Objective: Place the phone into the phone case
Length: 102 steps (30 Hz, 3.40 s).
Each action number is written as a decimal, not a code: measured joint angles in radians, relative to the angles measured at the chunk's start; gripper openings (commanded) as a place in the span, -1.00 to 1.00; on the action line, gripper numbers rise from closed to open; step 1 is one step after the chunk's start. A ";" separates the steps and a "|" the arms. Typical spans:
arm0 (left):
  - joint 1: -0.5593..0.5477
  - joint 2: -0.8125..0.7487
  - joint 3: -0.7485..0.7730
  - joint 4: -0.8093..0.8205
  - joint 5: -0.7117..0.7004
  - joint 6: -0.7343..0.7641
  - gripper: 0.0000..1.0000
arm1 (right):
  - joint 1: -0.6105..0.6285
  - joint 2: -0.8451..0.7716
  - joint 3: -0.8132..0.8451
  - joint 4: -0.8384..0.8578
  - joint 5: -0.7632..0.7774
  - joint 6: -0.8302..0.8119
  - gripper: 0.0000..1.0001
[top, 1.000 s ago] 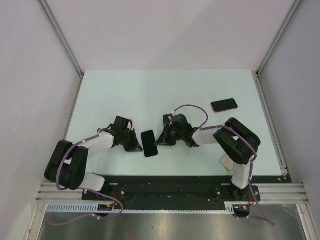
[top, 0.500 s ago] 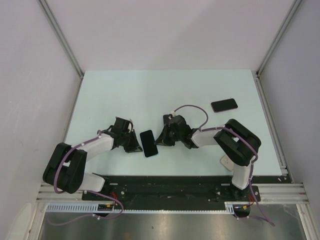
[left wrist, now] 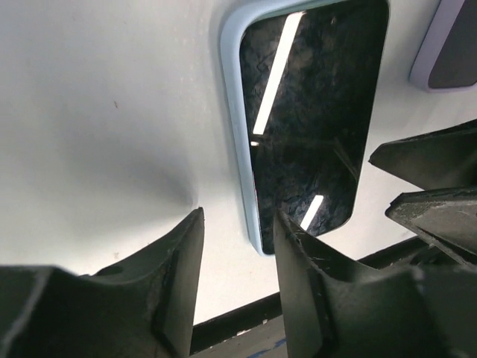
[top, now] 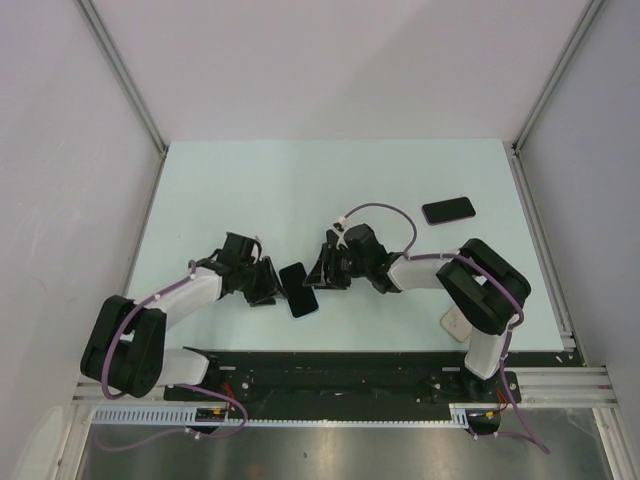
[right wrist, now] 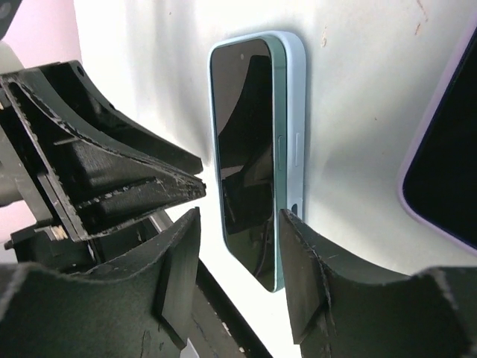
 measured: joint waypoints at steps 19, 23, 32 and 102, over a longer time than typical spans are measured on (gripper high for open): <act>0.064 0.096 0.040 0.091 0.052 0.005 -0.17 | -0.042 0.048 0.000 0.035 -0.095 -0.119 0.25; 0.067 0.125 0.041 0.095 0.068 0.004 -0.21 | -0.019 0.058 0.017 0.018 -0.071 -0.138 0.27; 0.081 0.147 0.038 0.113 0.120 0.003 -0.45 | 0.000 0.114 0.072 0.040 -0.098 -0.087 0.27; 0.191 -0.257 -0.008 0.214 0.468 0.011 0.49 | -0.121 0.002 -0.058 0.651 -0.365 0.367 -1.00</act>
